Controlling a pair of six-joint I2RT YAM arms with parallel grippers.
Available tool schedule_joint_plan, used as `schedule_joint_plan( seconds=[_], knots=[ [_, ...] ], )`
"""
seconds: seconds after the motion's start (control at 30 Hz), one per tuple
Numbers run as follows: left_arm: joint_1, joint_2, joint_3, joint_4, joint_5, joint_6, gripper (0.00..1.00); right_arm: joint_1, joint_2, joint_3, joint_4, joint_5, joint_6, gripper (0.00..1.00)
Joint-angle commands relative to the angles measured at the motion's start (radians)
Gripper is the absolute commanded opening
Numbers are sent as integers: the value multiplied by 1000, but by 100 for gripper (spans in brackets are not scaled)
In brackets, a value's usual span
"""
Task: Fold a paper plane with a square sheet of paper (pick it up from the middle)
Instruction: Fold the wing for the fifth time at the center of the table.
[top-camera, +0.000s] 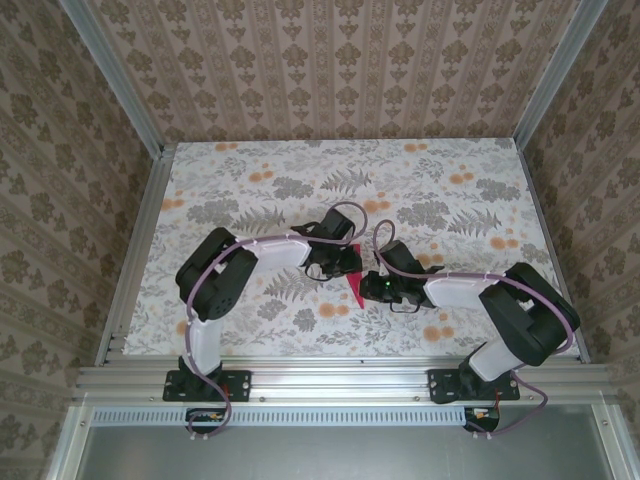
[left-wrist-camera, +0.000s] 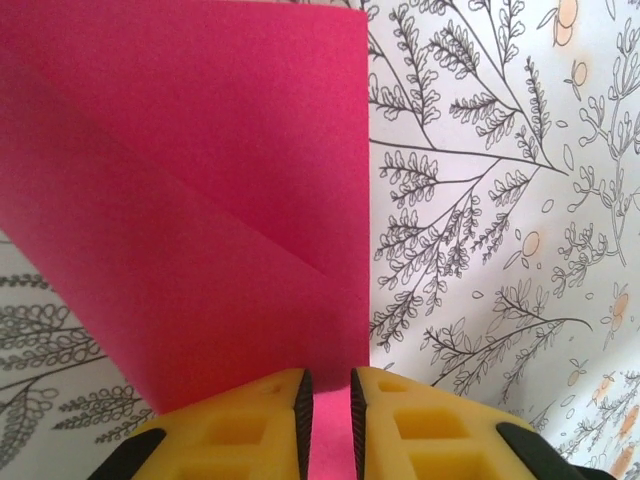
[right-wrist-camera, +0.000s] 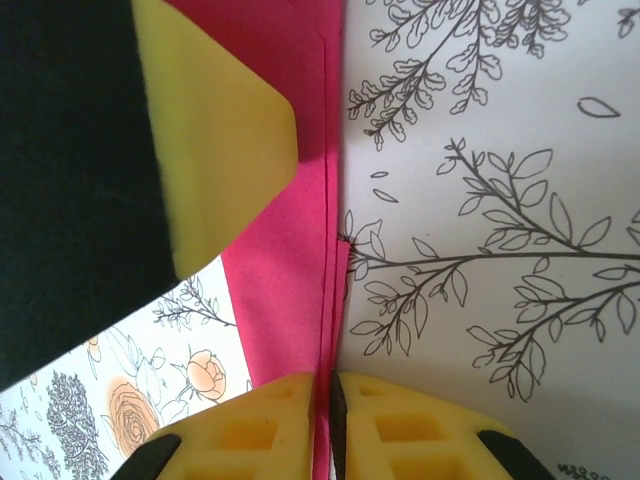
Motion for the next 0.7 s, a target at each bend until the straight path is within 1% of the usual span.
schedule_joint_plan(
  seconds=[0.0,0.07,0.2,0.3,0.37,0.4,0.57,0.67],
  knots=[
    [0,46,-4,-68,-11,9,20,9,-17,-1,-79,17,8,18],
    [0,46,-2,-68,-9,15,20,7,-61,-1,-98,34,15,22],
    [-1,43,11,-81,-12,28,20,8,-157,-8,-106,49,16,22],
    [0,42,12,-80,-8,29,20,8,-183,-8,-54,-20,21,13],
    [-1,42,12,-77,-3,30,21,7,-159,-11,24,-96,50,8],
    [-1,42,12,-75,-1,30,21,7,-144,-8,45,-117,62,7],
    [-2,37,15,-73,2,32,21,-6,-22,-12,158,-153,126,5],
    [-2,39,16,-76,4,35,21,-32,48,-34,252,-202,172,5]
  ],
)
